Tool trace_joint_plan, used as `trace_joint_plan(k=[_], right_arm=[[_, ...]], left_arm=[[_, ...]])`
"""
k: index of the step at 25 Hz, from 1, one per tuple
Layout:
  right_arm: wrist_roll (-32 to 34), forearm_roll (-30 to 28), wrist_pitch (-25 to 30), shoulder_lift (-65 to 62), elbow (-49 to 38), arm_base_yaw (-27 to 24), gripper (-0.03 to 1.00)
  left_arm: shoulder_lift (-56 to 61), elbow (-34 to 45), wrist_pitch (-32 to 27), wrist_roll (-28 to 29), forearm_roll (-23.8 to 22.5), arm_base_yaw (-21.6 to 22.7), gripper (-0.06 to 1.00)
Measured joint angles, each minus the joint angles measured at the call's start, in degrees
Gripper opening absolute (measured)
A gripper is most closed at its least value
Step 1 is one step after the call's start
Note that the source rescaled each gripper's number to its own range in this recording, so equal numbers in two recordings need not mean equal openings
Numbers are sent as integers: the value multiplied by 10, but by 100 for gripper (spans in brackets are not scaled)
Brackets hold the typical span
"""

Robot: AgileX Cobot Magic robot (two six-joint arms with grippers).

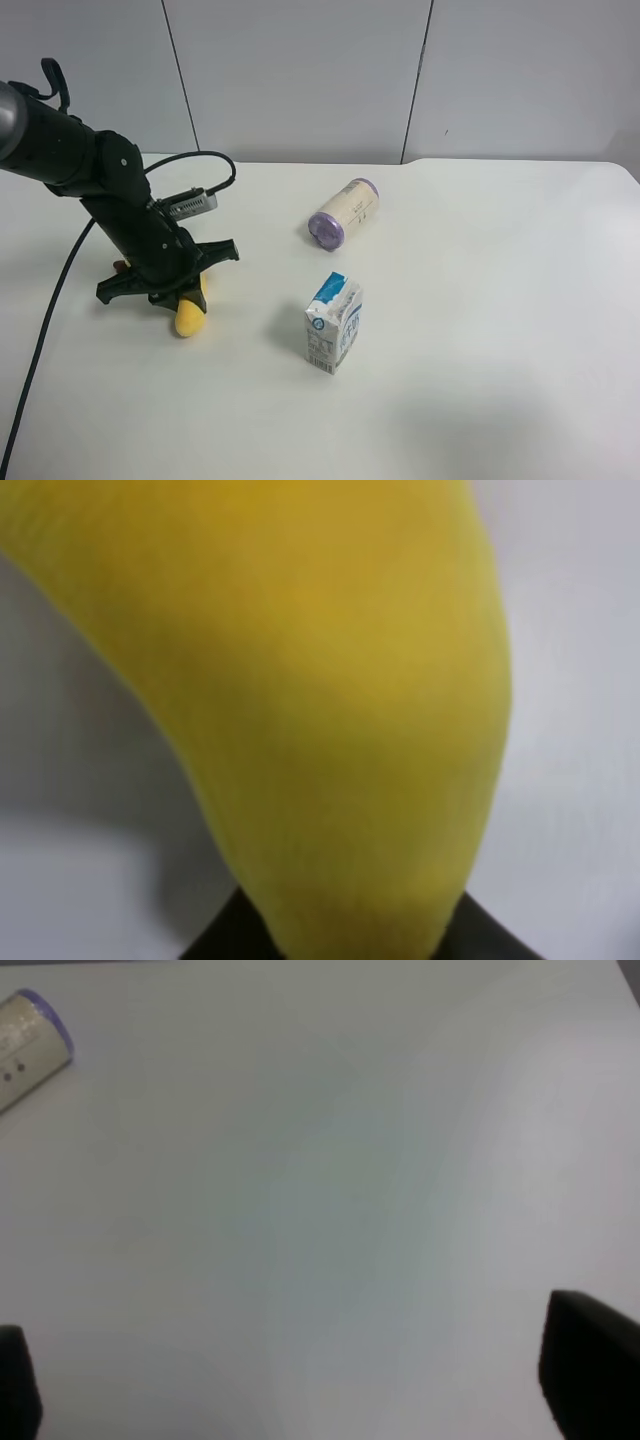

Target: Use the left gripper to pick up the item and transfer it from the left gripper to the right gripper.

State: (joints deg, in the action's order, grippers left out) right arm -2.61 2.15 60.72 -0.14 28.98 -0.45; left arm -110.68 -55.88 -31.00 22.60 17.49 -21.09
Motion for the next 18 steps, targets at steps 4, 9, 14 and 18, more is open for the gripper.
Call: trace_joint_plan(k=[4, 9, 14, 18], right_arm=[[0, 0, 0, 0, 0, 0, 100], [0, 0, 0, 0, 0, 0, 100], [0, 0, 0, 0, 0, 0, 100], [0, 0, 0, 0, 0, 0, 100]], left_arm=[[56, 1, -25, -39, -7, 0, 0], [150, 1, -87, -117, -20, 0, 0], [250, 1, -151, -233, -21, 0, 0], [317, 1, -192, -324, -21, -9, 0]])
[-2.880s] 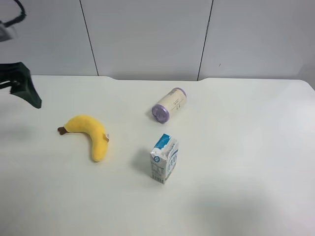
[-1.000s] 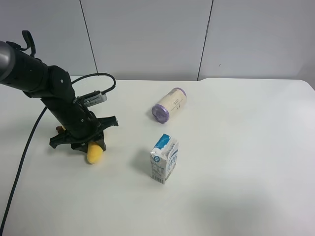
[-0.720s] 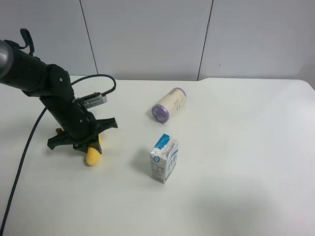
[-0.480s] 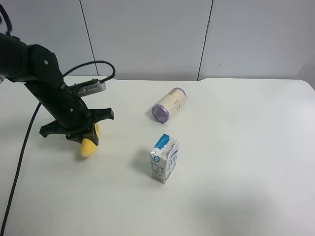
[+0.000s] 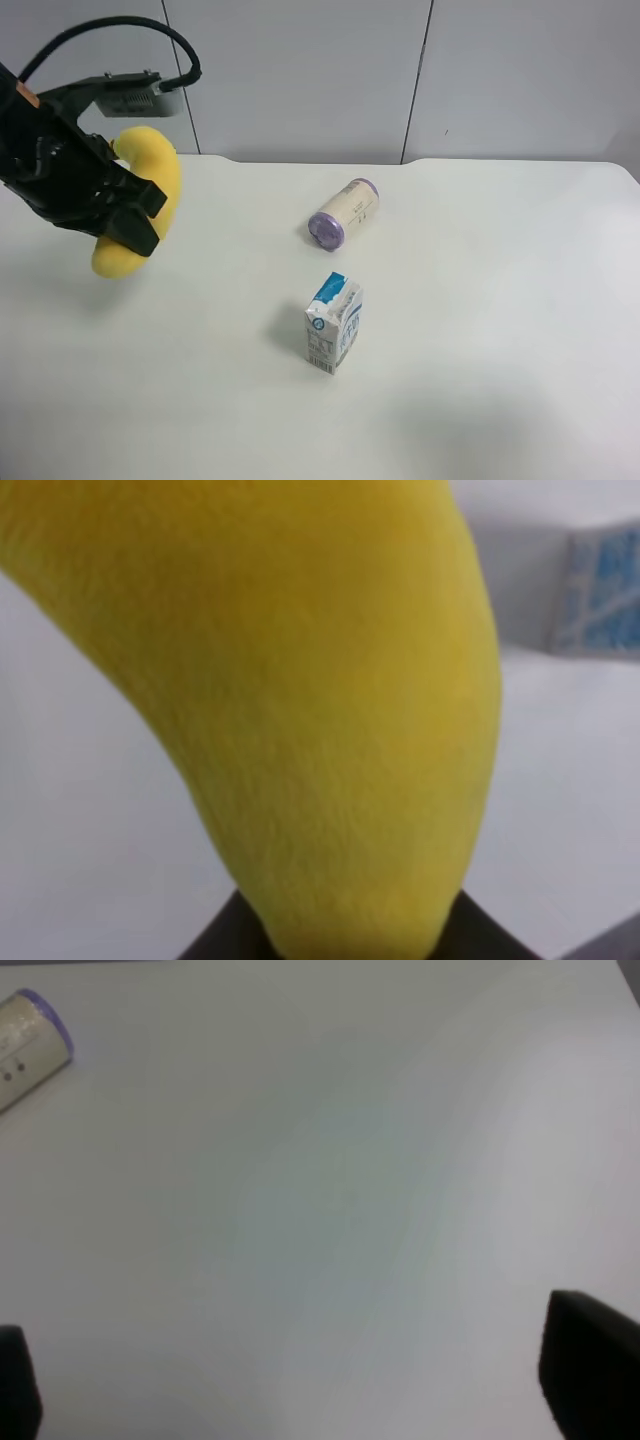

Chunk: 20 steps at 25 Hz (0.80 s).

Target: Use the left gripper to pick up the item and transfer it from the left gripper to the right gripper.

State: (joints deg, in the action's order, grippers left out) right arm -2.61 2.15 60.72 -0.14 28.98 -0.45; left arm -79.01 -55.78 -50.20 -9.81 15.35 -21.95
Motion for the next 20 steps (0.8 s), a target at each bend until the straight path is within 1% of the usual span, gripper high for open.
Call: trace_joint_plan(k=[3, 6, 10, 12, 16, 18, 20], right_arm=[[0, 0, 0, 0, 0, 0, 100], [0, 0, 0, 0, 0, 0, 100], [0, 0, 0, 0, 0, 0, 100], [0, 0, 0, 0, 0, 0, 100], [0, 0, 0, 0, 0, 0, 100], [0, 0, 0, 0, 0, 0, 100], [0, 0, 0, 0, 0, 0, 100]], left_arm=[[42, 0, -17, -70, 0, -24, 0], [71, -1, -44, -125, 0, -56, 0], [78, -26, -126, -184, -10, -110, 0], [78, -43, -150, -204, -28, -137, 0], [78, -73, -158, -233, -75, -176, 0], [78, -77, -156, -254, -88, -187, 0], [78, -78, -152, -289, -90, -191, 0]])
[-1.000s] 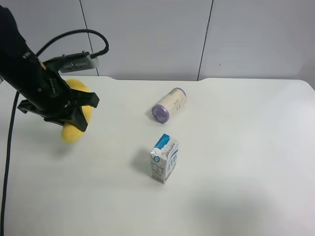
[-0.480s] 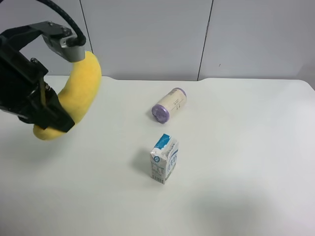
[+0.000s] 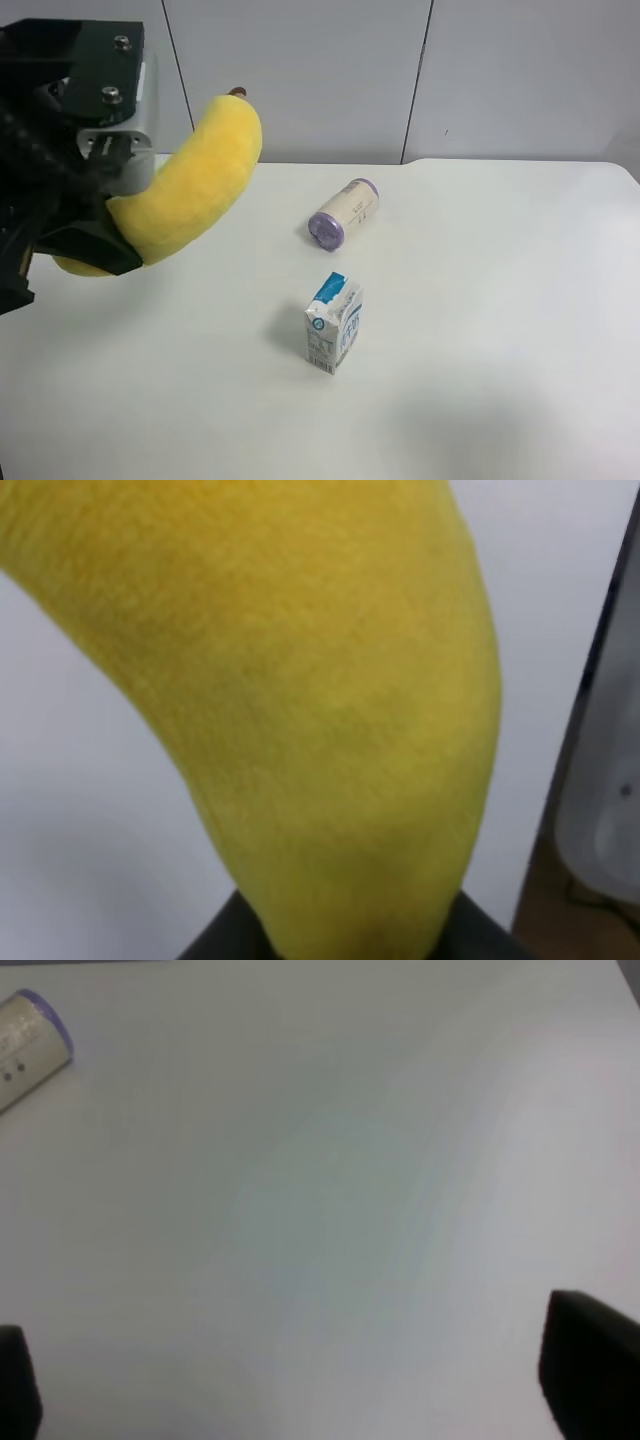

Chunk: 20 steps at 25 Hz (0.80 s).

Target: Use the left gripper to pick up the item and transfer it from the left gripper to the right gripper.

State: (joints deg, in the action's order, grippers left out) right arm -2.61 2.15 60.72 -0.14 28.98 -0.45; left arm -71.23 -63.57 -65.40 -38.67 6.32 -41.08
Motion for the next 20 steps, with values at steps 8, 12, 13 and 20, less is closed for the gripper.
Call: trace_joint_plan(k=[8, 12, 13, 20], right_arm=[[0, 0, 0, 0, 0, 0, 100], [0, 16, 0, 0, 0, 0, 100], [0, 30, -1, 0, 0, 0, 100], [-21, 256, -41, 118, 41, 0, 100]], left_arm=[[0, 0, 5, -153, 41, -1, 0], [0, 0, 17, -178, 74, -1, 0], [0, 0, 23, -179, 77, -1, 0], [0, 0, 33, -194, 82, -1, 0]])
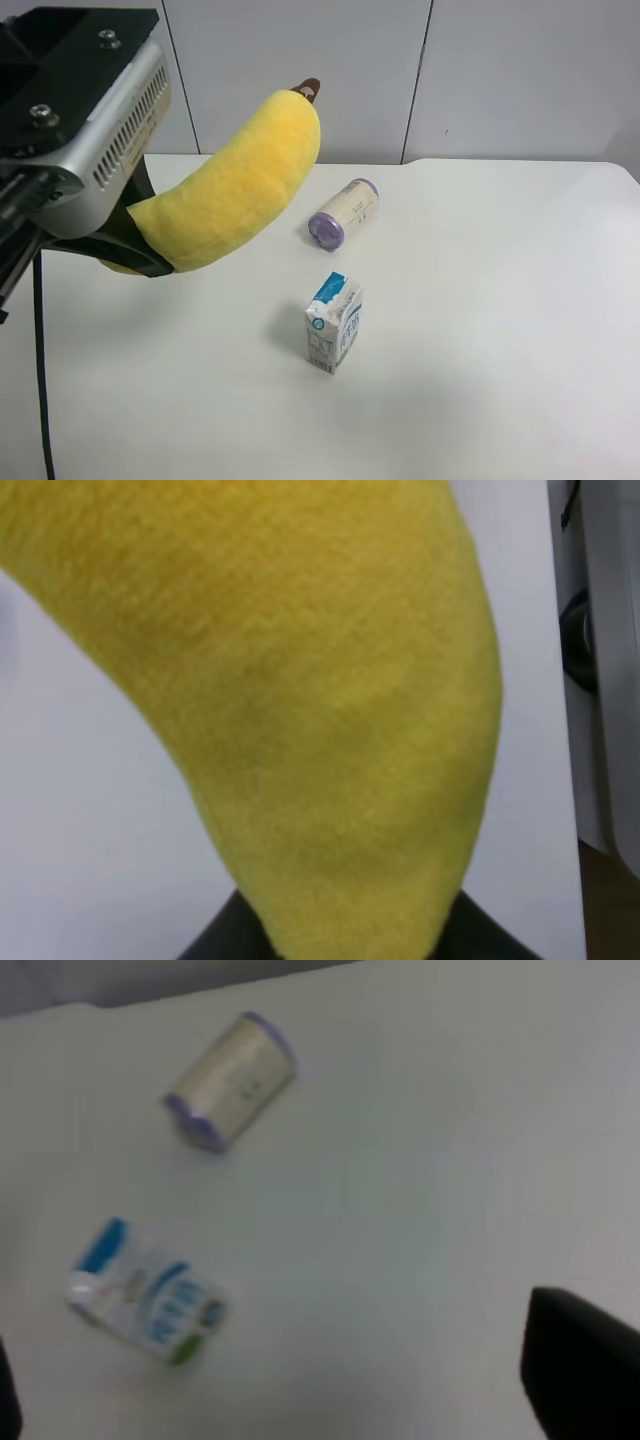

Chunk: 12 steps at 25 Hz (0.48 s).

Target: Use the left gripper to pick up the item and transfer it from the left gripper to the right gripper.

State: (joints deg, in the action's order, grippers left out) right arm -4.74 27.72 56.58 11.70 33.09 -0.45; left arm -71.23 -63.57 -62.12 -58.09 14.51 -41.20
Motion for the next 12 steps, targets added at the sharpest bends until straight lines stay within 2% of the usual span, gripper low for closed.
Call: trace_joint_plan(k=[2, 5, 8, 12], right_arm=[[-54, 98, -10, 71, 16, 0, 100], [-181, 279, -10, 170, 28, 0, 100], [-315, 430, 0, 259, 30, 10, 100], [-427, 539, 6, 367, 30, 53, 100]], left_arm=[[0, 0, 1, -1, 0, 0, 0], [0, 0, 2, -2, 0, 0, 0], [0, 0, 9, -3, 0, 0, 0], [0, 0, 20, -4, 0, 0, 0]])
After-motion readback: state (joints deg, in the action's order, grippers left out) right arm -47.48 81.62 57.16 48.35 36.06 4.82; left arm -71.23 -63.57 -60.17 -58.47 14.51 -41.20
